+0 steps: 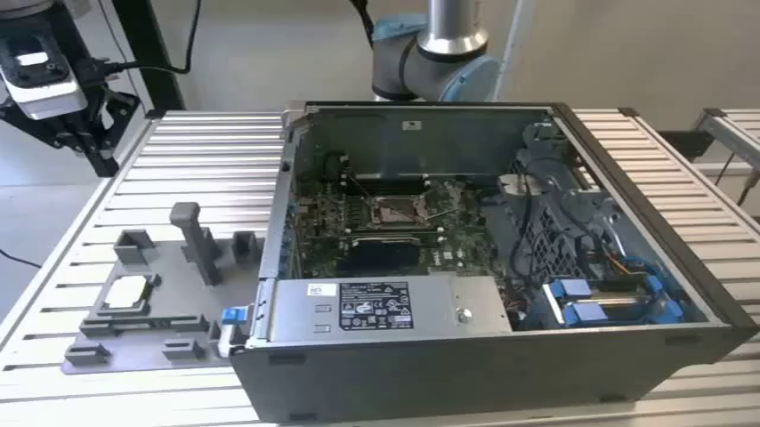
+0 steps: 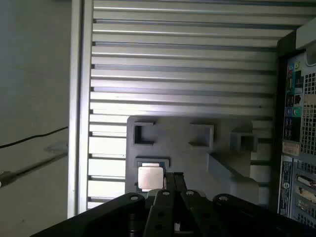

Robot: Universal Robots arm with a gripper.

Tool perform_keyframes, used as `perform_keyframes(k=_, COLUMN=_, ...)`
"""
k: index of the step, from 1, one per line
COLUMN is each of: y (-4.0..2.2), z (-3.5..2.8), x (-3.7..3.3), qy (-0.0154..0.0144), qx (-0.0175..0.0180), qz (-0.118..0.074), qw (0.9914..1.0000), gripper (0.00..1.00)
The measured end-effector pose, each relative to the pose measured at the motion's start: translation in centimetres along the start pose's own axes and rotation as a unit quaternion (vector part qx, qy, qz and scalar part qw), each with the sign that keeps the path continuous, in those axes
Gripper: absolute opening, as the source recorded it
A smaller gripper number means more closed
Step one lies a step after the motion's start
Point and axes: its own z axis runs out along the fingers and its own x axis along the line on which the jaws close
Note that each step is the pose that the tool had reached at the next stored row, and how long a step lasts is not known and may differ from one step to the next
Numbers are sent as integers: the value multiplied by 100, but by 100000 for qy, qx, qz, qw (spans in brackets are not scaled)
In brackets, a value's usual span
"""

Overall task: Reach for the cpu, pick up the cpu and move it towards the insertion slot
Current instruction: 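Reach for the cpu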

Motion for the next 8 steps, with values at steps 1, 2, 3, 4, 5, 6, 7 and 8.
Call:
perform_keyframes(k=1, y=0, z=0, x=0, qy=1, qx=0, qz=0, qw=100000, gripper=0)
perform_keyframes(k=2, y=0, z=0, x=0, qy=3, qx=2, qz=-1, qw=100000, gripper=0)
perform_keyframes(k=3, y=0, z=1, x=0, qy=5, qx=3, qz=0, qw=100000, gripper=0)
perform_keyframes(k=4, y=0, z=1, x=0, qy=1, qx=0, qz=1, qw=100000, gripper=0)
perform_keyframes(k=5, y=0, z=1, x=0, qy=2, qx=2, qz=-1, qw=100000, gripper=0)
perform_keyframes(k=6, y=0, z=1, x=0, qy=2, qx=0, qz=1, qw=100000, gripper=0)
perform_keyframes(k=7, y=0, z=1, x=0, qy=2, qx=1, qz=-1, qw=100000, gripper=0)
perform_keyframes(k=8, y=0, z=1, x=0, qy=5, qx=2, qz=0, qw=100000, gripper=0)
